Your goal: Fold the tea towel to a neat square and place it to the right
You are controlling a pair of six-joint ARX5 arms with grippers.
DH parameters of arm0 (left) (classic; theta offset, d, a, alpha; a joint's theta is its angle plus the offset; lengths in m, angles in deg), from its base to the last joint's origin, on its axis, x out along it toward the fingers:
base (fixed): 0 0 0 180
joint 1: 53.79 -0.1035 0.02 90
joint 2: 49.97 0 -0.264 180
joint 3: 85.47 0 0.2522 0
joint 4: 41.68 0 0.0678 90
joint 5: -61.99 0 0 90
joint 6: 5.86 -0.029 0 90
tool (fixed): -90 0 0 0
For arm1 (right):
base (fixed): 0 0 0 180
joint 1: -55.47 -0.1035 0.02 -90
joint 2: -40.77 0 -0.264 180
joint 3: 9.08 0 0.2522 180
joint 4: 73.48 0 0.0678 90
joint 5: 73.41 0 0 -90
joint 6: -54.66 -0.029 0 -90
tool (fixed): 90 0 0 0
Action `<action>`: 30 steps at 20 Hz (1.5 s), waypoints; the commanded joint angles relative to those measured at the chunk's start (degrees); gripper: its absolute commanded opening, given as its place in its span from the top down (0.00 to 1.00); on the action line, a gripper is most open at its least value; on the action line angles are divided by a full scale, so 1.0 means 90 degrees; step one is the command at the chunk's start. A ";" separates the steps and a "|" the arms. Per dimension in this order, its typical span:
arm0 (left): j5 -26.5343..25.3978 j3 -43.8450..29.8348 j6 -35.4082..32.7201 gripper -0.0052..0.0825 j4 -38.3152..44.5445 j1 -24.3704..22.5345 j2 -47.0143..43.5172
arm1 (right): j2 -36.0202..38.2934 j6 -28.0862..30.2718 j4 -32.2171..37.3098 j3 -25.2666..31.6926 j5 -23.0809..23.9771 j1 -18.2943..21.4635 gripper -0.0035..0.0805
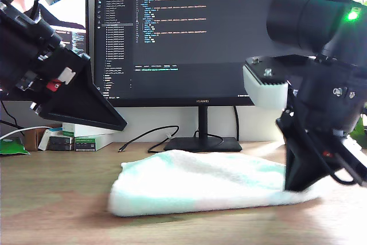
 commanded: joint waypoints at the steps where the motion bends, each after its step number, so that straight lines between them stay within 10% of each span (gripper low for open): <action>1: -0.0005 -0.0124 0.0022 0.97 0.0053 0.0002 -0.0012 | 0.0248 -0.0027 0.0070 -0.0267 0.0129 -0.0100 0.97; 13: -0.0007 -0.0124 0.0022 0.97 0.0100 0.0000 -0.0012 | 0.0634 0.1154 -0.2108 -0.0427 0.0527 -0.0403 0.70; 30: -0.0005 -0.0124 0.0022 0.97 0.0097 0.0000 -0.0012 | -0.0044 0.2217 -0.1338 -0.0427 0.0396 0.0102 0.62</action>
